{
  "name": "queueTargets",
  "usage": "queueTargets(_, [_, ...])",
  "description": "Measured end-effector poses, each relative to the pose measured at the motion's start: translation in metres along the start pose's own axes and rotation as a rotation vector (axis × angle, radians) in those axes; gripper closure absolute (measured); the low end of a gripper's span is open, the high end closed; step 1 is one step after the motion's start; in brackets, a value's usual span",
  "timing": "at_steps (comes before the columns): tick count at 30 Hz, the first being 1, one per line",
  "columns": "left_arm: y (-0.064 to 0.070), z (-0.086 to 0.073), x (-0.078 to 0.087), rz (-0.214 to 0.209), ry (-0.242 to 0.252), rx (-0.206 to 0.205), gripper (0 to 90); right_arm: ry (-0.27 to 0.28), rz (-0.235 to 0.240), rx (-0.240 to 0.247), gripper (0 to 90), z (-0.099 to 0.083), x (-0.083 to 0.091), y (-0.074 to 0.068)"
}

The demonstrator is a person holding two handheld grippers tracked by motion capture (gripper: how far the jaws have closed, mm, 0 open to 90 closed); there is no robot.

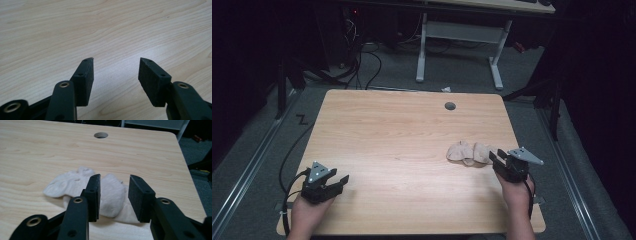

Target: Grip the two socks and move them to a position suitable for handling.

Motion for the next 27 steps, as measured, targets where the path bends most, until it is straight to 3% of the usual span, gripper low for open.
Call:
queueTargets(6, [0.001,0.001,0.016,0.01,0.034,-0.007,47.9,-0.01,-0.051,-0.007,69.4,0.0,-0.005,0.014])
queueTargets(14, [0.007,0.001,0.014,0.002,0.023,-0.029,47.8,-0.069,-0.113,-0.004,68.3,-0.01,-0.011,0.029])
queueTargets(17, [0.009,0.0,0.011,-0.006,0.009,-0.046,47.8,-0.085,-0.111,-0.001,67.6,-0.012,-0.014,0.028])
queueTargets(21, [0.011,-0.001,0.008,-0.011,0.0,-0.061,47.6,-0.114,-0.071,0.027,64.2,-0.016,-0.024,0.014])
queueTargets(27, [0.012,-0.003,0.008,-0.012,-0.002,-0.053,47.5,-0.151,-0.078,-0.001,57.0,-0.02,-0.044,0.019])
Point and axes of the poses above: each handheld gripper's, and its own axes: x roughly backward along the jaws, z roughly out of its top, y roughly to its right, the point moved 4 cm from there along -x, roughly forward along the jaws, and after that the axes turned 15 degrees about y, right-handed, at the moved point
